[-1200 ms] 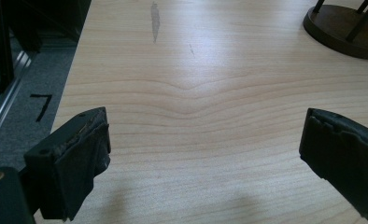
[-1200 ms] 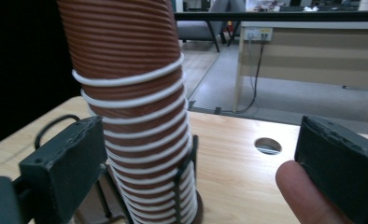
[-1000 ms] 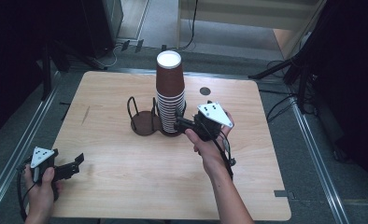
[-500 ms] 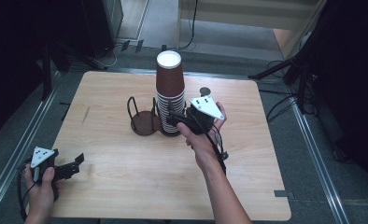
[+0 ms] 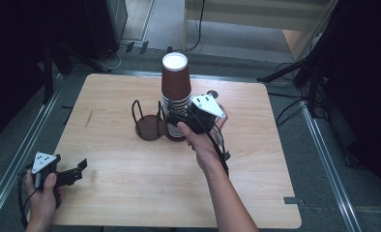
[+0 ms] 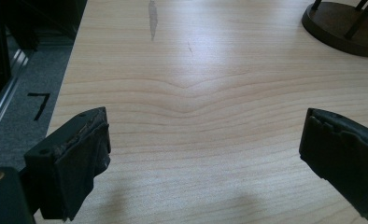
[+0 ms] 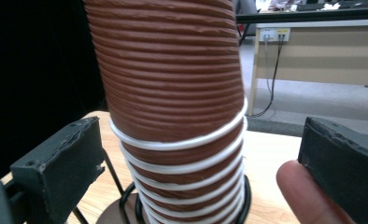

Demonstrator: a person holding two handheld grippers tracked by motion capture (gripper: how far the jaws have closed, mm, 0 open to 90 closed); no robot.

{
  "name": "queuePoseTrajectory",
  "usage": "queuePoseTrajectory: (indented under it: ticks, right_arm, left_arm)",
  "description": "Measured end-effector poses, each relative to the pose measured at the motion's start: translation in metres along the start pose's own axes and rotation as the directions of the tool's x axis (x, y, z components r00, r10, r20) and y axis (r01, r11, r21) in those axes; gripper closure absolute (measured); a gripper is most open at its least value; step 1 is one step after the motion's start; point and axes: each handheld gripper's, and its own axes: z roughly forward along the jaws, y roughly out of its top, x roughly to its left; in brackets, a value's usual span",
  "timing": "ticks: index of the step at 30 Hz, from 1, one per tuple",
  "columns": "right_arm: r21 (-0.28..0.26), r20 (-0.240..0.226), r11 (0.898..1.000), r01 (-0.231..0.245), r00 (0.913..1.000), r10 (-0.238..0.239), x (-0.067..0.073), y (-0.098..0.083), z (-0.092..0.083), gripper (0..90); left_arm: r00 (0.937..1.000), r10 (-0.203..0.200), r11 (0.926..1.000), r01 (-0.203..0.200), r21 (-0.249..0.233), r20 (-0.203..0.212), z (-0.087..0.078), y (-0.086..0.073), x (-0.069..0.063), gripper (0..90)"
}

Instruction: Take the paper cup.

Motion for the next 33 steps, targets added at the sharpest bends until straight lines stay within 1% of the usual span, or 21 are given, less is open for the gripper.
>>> queuePoseTrajectory:
  ticks: [5,7,11,16,17,20,22,24,28,33]
  right_arm:
    - [0.001,-0.006,1.0,0.0,1.0,0.0,0.005,0.003,0.005,0.0]
    - [0.004,0.0,1.0,0.006,1.0,-0.006,0.006,0.004,0.008,0.0]
    - [-0.001,0.01,1.0,0.003,1.0,-0.003,0.008,0.007,0.014,0.0]
    - [-0.003,0.028,1.0,0.019,0.9994,-0.019,0.01,0.009,0.021,0.0]
    - [-0.006,0.037,1.0,0.023,0.999,-0.023,0.011,0.01,0.023,0.0]
    - [-0.007,0.039,1.0,0.016,0.9991,-0.016,0.012,0.012,0.027,0.0]
    - [-0.01,0.039,1.0,0.022,0.999,-0.022,0.014,0.013,0.03,0.0]
    - [-0.013,0.048,1.0,0.019,0.9987,-0.018,0.015,0.014,0.032,0.0]
    - [-0.019,0.049,1.0,0.021,0.9986,-0.02,0.016,0.015,0.035,0.0]
    - [-0.017,0.04,0.999,0.03,0.9988,-0.029,0.016,0.016,0.039,0.6]
  left_arm:
    - [1.0,0.002,1.0,-0.002,0.002,0.0,0.0,0.0,0.0,2.7]
    - [1.0,0.002,1.0,-0.002,0.003,0.001,0.0,0.0,0.0,2.7]
    - [1.0,-0.003,1.0,0.003,0.003,0.001,0.0,0.0,0.0,2.7]
    - [1.0,-0.004,1.0,0.004,0.006,0.002,0.0,0.0,0.0,2.7]
    - [1.0,-0.005,1.0,0.005,0.006,0.001,0.0,0.0,0.0,2.7]
    - [1.0,-0.004,1.0,0.004,0.008,0.0,0.0,0.0,0.001,2.7]
    - [1.0,-0.004,0.9999,0.004,0.01,0.0,0.0,0.0,0.001,2.7]
    - [1.0,-0.006,0.9999,0.006,0.01,0.001,0.0,0.0,0.001,2.7]
    - [1.0,-0.006,0.9999,0.006,0.011,-0.001,0.0,0.0,0.001,2.7]
    - [0.9999,-0.011,0.9999,0.011,0.012,0.0,0.0,0.0,0.001,2.7]
